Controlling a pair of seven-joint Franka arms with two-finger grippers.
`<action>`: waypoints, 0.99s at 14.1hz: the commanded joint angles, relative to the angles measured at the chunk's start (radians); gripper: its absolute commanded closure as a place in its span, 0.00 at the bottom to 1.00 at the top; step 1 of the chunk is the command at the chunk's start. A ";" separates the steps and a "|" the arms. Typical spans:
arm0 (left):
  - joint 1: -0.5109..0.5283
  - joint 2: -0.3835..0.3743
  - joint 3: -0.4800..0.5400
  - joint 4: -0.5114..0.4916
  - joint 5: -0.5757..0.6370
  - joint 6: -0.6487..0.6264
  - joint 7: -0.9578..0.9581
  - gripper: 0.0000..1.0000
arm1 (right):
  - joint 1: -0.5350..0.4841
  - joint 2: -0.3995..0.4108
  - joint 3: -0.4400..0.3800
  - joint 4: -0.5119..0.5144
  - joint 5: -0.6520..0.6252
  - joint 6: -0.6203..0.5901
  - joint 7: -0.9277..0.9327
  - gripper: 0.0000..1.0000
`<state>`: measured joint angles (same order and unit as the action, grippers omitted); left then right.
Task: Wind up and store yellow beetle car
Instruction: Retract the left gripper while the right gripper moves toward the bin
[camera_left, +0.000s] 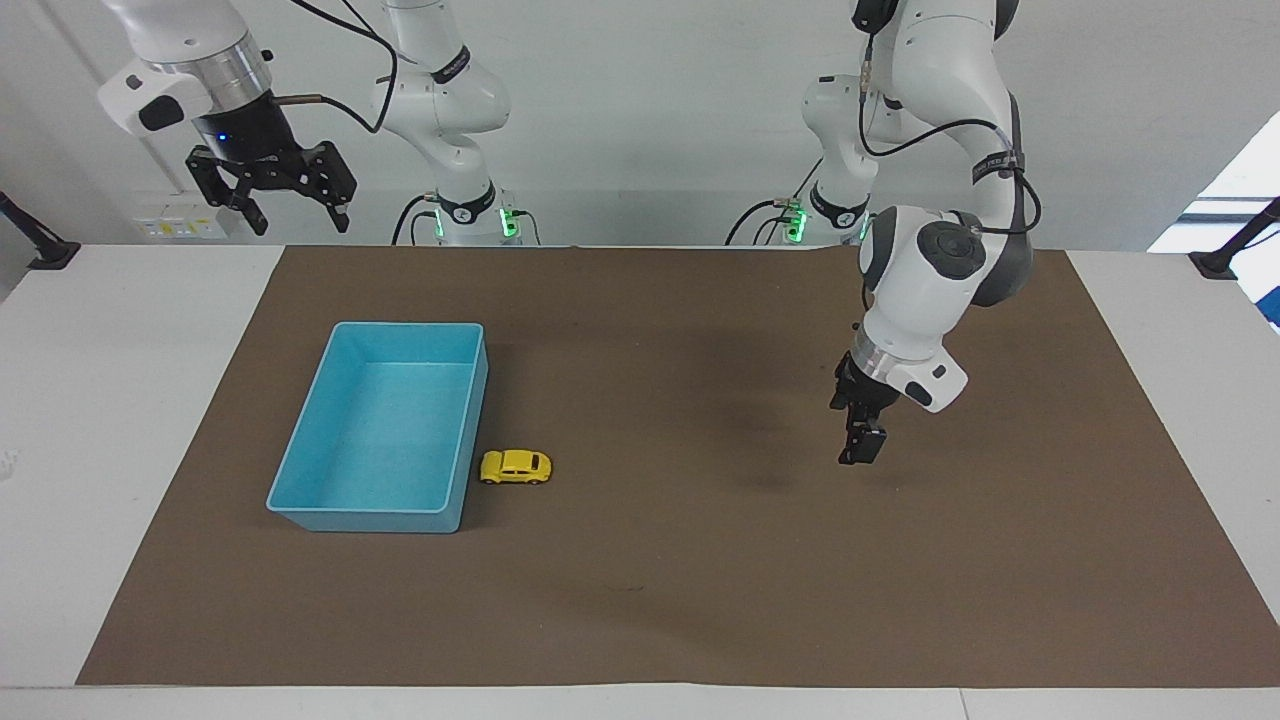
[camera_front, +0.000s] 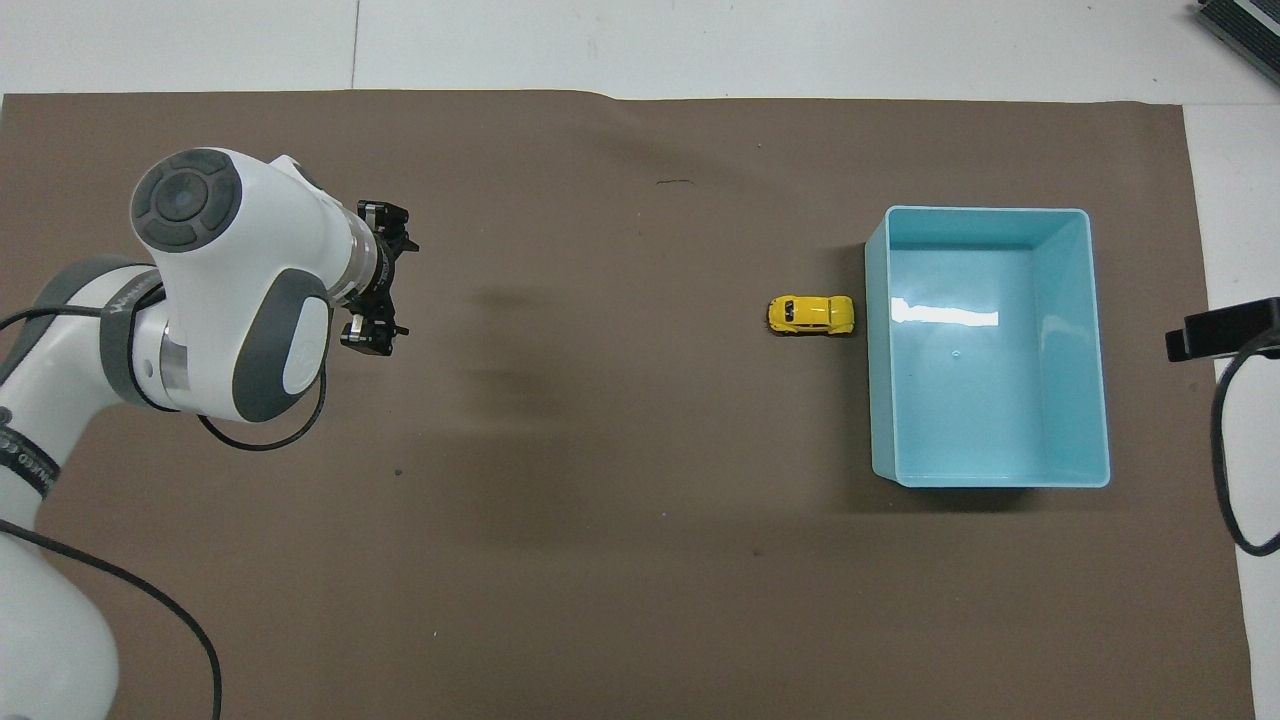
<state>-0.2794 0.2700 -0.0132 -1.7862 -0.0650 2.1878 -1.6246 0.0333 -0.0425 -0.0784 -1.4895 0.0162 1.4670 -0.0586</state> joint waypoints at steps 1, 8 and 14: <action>0.023 -0.049 -0.005 -0.007 0.016 -0.028 0.096 0.00 | -0.004 -0.014 0.022 -0.008 0.022 0.003 0.013 0.00; 0.078 -0.146 -0.005 -0.007 0.016 -0.131 0.377 0.00 | -0.006 -0.017 0.034 -0.032 0.070 0.032 -0.223 0.00; 0.103 -0.192 -0.005 -0.007 0.016 -0.184 0.558 0.00 | -0.001 -0.030 0.039 -0.072 0.068 0.042 -0.464 0.00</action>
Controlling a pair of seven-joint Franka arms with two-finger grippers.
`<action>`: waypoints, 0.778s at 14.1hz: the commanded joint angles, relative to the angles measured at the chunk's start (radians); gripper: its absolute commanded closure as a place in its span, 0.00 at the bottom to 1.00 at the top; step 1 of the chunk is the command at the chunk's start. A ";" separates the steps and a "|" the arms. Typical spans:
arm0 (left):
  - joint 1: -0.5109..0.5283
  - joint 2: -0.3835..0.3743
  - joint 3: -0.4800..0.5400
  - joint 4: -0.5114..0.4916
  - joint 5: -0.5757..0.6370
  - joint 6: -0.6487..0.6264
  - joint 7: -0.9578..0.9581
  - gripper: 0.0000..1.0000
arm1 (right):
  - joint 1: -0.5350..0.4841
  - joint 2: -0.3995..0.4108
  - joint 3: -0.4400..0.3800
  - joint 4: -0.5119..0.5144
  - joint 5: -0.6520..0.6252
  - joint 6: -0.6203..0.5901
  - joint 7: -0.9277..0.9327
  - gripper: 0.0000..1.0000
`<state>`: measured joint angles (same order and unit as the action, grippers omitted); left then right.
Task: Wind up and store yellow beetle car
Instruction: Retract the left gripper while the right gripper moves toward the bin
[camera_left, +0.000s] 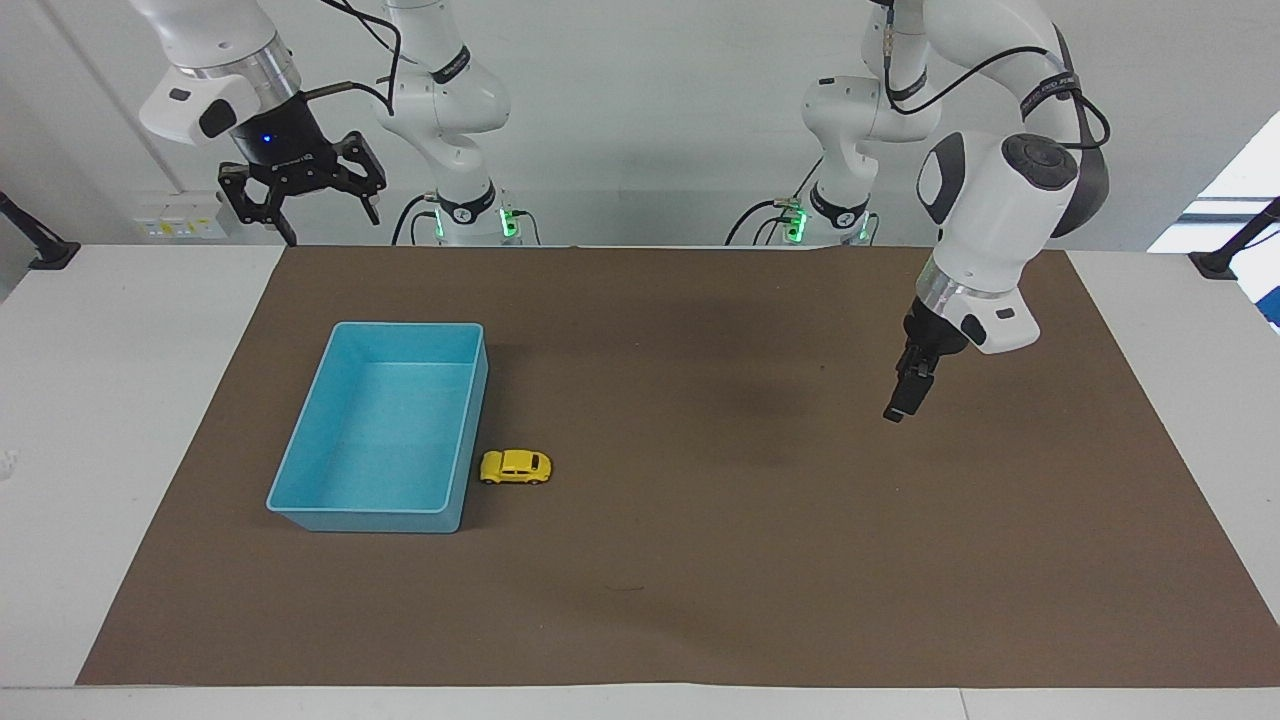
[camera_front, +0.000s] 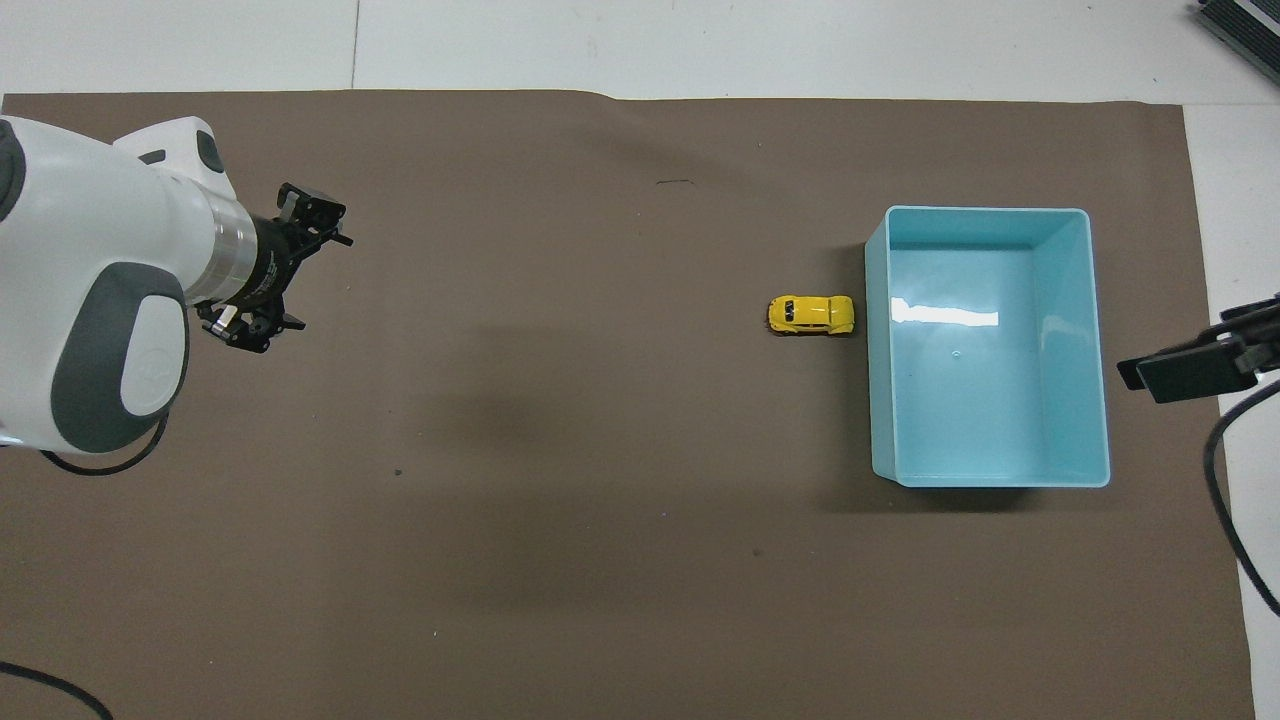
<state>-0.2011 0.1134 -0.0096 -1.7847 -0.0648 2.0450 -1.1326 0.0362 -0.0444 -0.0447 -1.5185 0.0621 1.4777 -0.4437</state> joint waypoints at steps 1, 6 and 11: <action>0.031 -0.044 -0.007 -0.009 0.016 -0.057 0.115 0.00 | 0.002 -0.028 0.012 -0.049 0.022 0.033 -0.113 0.00; 0.060 -0.089 -0.007 -0.010 0.016 -0.155 0.370 0.00 | 0.017 -0.015 0.022 -0.066 0.008 0.069 -0.329 0.00; 0.074 -0.121 0.000 -0.012 0.055 -0.213 0.571 0.00 | 0.062 0.026 0.023 -0.101 -0.007 0.130 -0.561 0.00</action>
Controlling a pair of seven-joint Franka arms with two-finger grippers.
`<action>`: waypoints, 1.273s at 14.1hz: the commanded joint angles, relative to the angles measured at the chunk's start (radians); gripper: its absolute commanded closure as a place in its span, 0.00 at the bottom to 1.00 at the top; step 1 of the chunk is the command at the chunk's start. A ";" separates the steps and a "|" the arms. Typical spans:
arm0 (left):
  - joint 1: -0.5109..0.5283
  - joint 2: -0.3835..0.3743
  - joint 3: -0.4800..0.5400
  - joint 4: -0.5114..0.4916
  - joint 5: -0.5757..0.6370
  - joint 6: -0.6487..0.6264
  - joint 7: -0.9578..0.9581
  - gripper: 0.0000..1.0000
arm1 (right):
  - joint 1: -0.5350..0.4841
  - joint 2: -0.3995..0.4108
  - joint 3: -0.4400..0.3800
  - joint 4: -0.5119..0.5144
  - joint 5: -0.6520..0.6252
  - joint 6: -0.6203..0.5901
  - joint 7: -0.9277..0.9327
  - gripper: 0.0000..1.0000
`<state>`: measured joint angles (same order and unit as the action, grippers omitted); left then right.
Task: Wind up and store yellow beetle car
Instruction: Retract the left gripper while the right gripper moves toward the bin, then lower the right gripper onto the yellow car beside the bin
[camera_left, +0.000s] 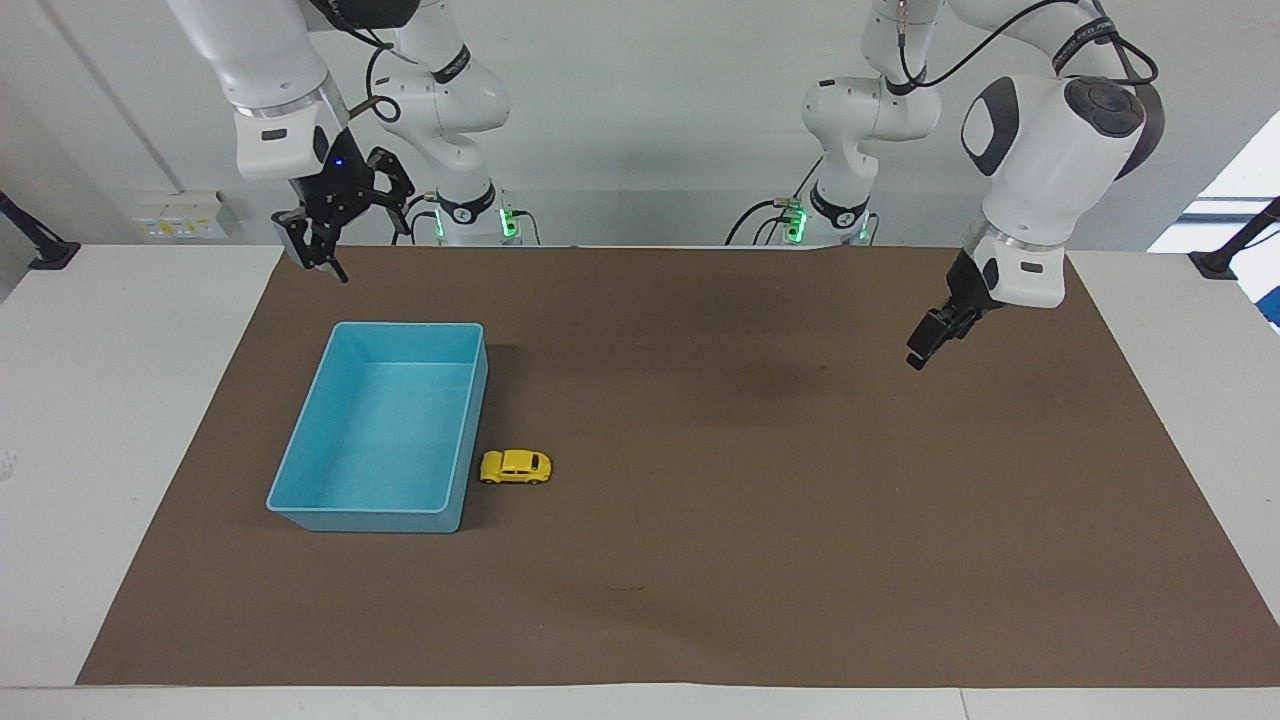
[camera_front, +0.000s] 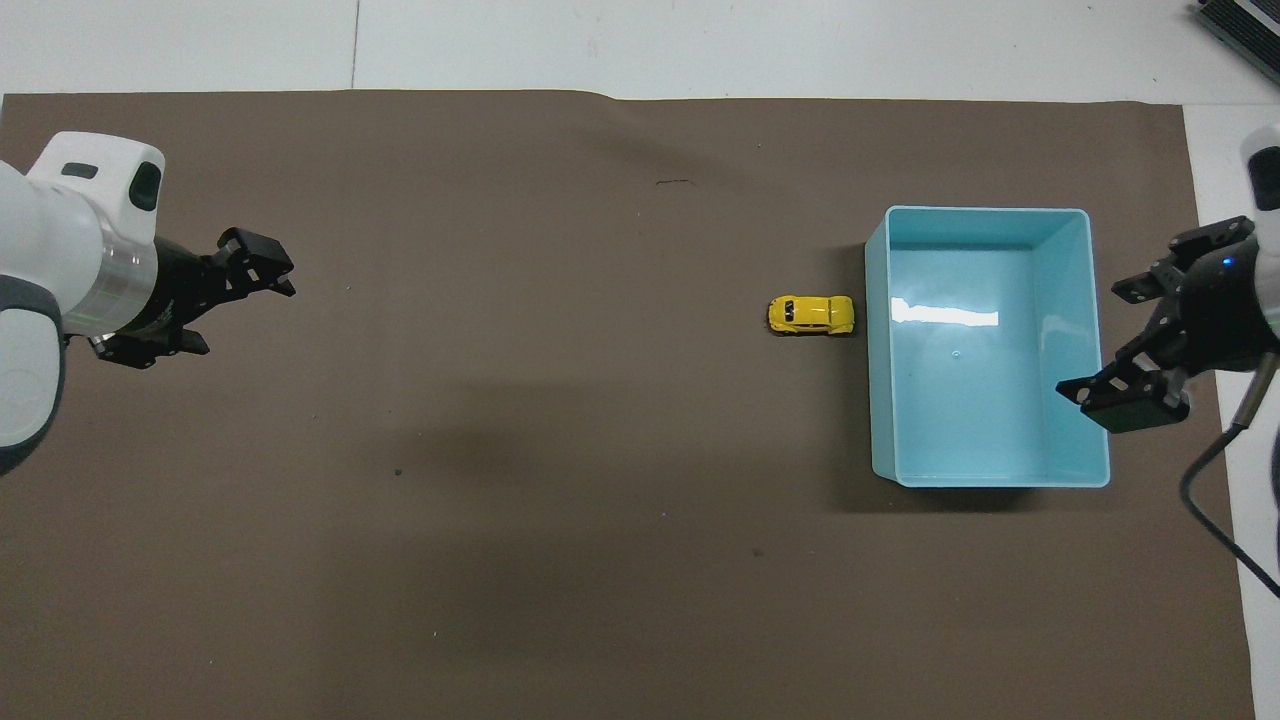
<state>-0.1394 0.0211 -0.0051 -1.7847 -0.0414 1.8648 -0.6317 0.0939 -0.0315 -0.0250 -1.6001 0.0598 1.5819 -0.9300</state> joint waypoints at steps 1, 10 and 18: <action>0.023 -0.035 -0.004 -0.012 0.034 -0.041 0.102 0.00 | 0.012 0.027 0.003 -0.020 -0.005 0.027 -0.101 0.00; 0.086 -0.079 -0.003 -0.010 0.034 -0.122 0.501 0.00 | 0.052 0.142 0.005 -0.015 -0.034 0.165 -0.308 0.00; 0.083 -0.098 0.004 0.114 0.074 -0.262 0.621 0.00 | 0.073 0.246 0.005 -0.011 -0.018 0.250 -0.397 0.00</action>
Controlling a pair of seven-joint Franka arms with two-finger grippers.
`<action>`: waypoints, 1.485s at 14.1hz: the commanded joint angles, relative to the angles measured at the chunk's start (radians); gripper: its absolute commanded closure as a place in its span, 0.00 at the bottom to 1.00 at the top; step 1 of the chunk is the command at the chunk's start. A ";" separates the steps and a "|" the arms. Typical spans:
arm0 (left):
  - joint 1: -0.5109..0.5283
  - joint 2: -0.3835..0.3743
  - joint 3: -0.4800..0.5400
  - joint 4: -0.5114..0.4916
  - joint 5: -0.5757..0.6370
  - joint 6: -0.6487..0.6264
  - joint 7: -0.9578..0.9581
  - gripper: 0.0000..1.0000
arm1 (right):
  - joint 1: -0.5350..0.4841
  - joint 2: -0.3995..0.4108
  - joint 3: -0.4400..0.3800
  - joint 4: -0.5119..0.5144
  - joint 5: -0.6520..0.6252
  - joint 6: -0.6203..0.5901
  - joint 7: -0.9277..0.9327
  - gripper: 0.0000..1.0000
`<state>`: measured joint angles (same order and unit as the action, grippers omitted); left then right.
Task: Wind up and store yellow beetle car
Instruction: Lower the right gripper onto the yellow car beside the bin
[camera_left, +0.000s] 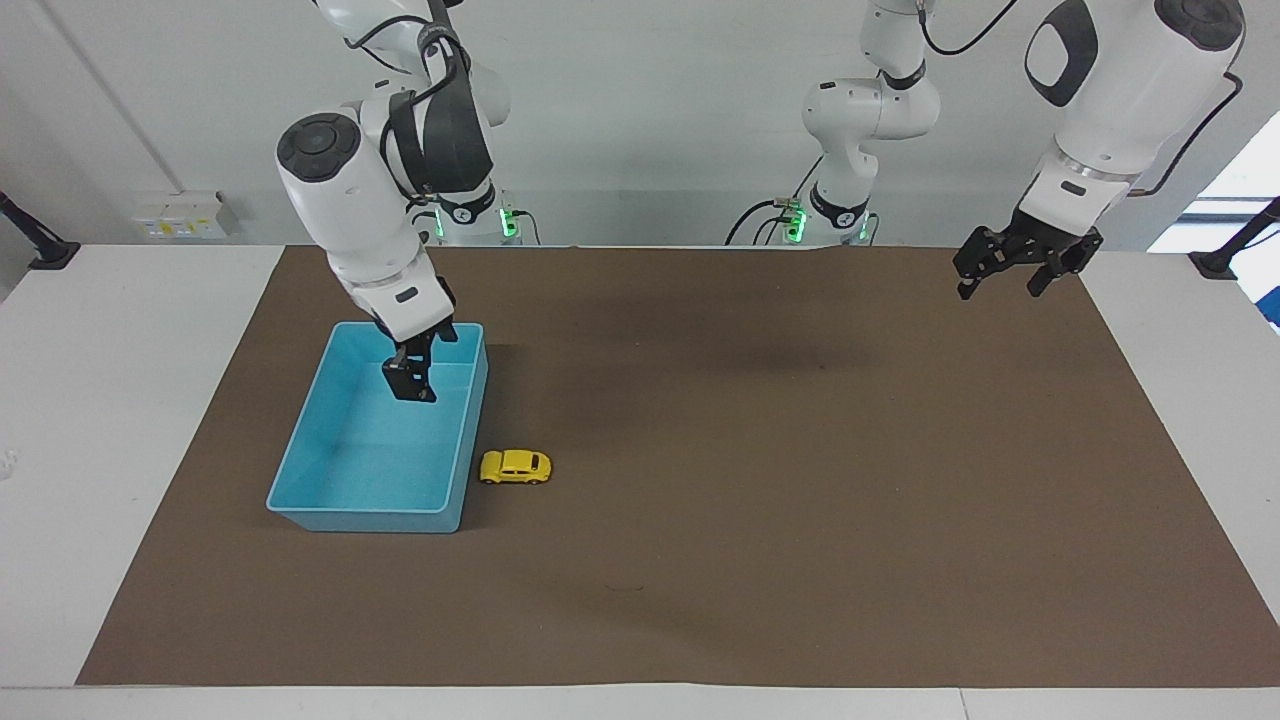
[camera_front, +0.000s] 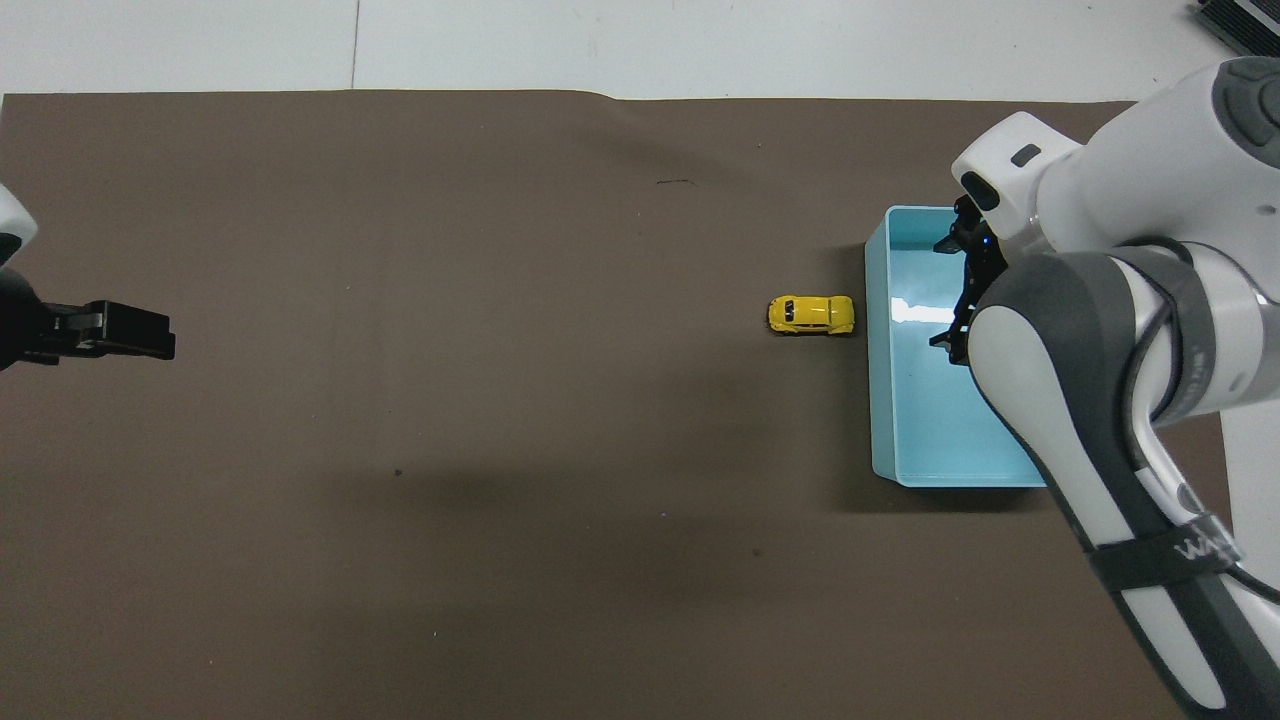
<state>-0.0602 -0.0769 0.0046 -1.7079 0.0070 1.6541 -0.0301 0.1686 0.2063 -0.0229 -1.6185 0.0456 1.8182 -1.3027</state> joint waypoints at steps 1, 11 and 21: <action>0.003 -0.001 -0.006 0.051 0.025 -0.077 0.022 0.00 | 0.002 0.015 0.003 0.008 -0.003 0.027 -0.026 0.00; -0.004 -0.014 -0.003 0.120 0.013 -0.180 0.065 0.00 | 0.035 0.140 0.003 0.006 -0.003 0.173 -0.035 0.00; 0.003 -0.014 -0.009 0.117 -0.067 -0.154 0.058 0.00 | 0.068 0.252 0.009 0.008 0.013 0.302 -0.023 0.00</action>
<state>-0.0610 -0.0835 -0.0073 -1.5955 -0.0411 1.4956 0.0242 0.2381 0.4351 -0.0196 -1.6201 0.0481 2.0933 -1.3065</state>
